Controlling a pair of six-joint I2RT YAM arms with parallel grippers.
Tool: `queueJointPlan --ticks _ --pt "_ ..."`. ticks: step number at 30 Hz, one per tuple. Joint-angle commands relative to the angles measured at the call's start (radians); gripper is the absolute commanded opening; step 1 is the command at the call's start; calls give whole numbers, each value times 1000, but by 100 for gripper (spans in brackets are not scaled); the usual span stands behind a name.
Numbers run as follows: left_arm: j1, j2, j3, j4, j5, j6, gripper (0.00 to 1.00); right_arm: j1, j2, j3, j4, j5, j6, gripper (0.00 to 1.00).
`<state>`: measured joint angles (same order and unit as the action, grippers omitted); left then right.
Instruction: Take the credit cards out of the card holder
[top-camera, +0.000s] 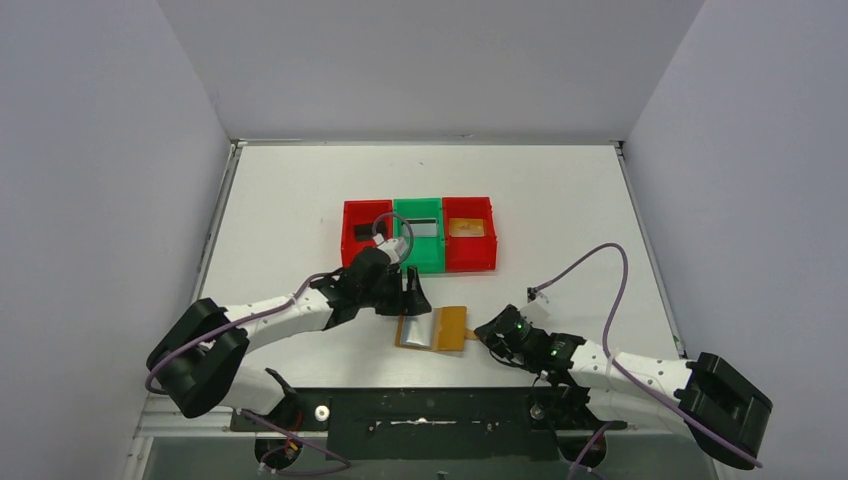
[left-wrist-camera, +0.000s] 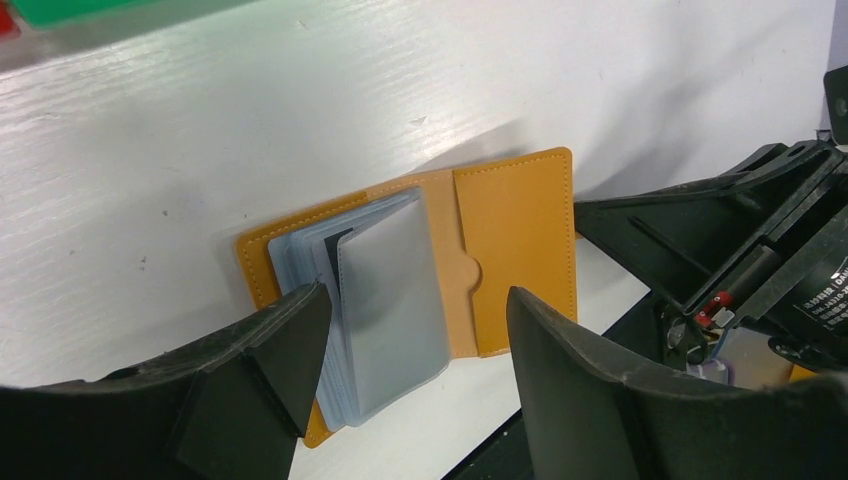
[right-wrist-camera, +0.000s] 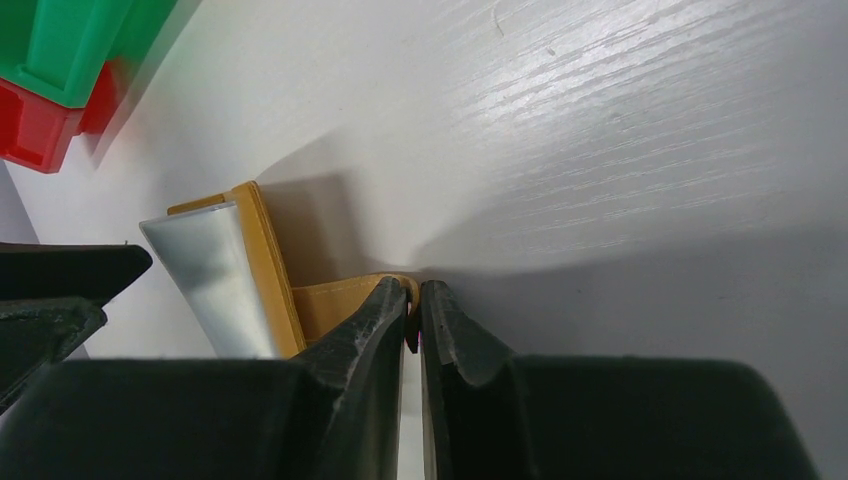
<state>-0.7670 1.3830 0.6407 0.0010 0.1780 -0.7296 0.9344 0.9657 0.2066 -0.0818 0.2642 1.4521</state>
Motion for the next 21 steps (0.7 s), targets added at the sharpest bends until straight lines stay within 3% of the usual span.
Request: queueJointPlan --ticks 1,14,21 --pt "-4 28 50 73 34 -4 64 -9 -19 -4 29 27 -6 10" --pt "-36 36 64 51 6 -7 57 -17 0 8 12 37 -6 10" --pt "-78 18 73 92 26 2 44 -25 30 11 33 14 -21 11"
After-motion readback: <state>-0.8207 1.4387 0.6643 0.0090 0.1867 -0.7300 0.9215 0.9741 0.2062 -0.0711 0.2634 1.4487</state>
